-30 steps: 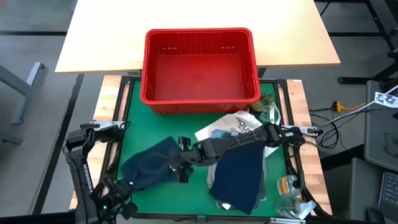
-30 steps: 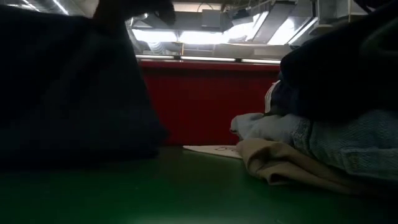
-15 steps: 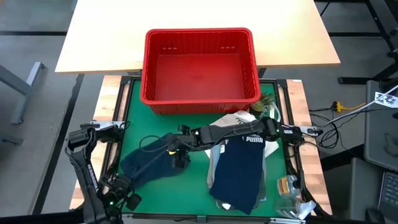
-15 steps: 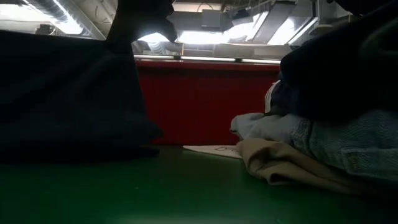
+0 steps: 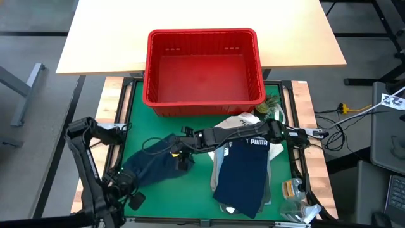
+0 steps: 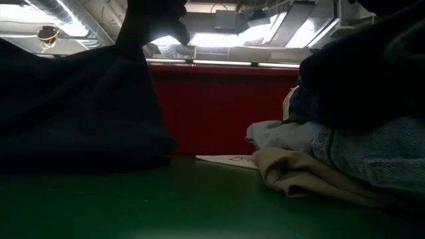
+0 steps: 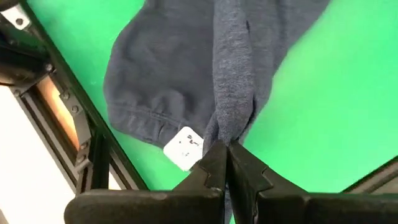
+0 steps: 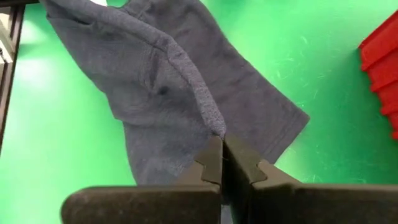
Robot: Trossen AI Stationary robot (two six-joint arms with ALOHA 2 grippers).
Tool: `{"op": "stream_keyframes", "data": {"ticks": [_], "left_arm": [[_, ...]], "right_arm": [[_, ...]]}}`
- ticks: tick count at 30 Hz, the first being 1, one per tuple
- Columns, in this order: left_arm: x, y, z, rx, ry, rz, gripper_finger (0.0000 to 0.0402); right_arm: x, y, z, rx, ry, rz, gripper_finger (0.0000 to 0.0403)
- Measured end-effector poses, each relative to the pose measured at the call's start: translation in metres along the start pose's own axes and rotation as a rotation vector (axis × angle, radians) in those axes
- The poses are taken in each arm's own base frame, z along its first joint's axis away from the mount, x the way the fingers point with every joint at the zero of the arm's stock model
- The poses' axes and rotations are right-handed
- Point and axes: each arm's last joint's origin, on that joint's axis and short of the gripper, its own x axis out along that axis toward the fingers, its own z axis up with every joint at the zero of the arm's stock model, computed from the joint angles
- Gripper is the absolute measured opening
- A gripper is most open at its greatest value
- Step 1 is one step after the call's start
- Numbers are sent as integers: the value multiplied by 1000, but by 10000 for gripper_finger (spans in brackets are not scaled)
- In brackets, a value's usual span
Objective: Fold Laundry from Bin
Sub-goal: Fold the dark gray shorts
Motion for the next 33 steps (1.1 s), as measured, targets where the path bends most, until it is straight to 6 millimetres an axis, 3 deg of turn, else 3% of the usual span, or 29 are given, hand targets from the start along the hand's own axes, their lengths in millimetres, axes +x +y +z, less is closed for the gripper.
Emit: {"op": "stream_keyframes", "data": {"ticks": [3,15,23,33], "left_arm": [[2,9,6,-3,-3,8,0],[43,37,7,-53,-46,181,0],[71,49,6,-56,-72,294,0],[97,56,14,-75,-104,375,0]], "right_arm": [[1,-6,2,10,-1,-10,3],[6,-48,11,93,-13,-63,3],[34,-69,3,125,40,-101,3],[43,-88,2,148,39,-170,3]]}}
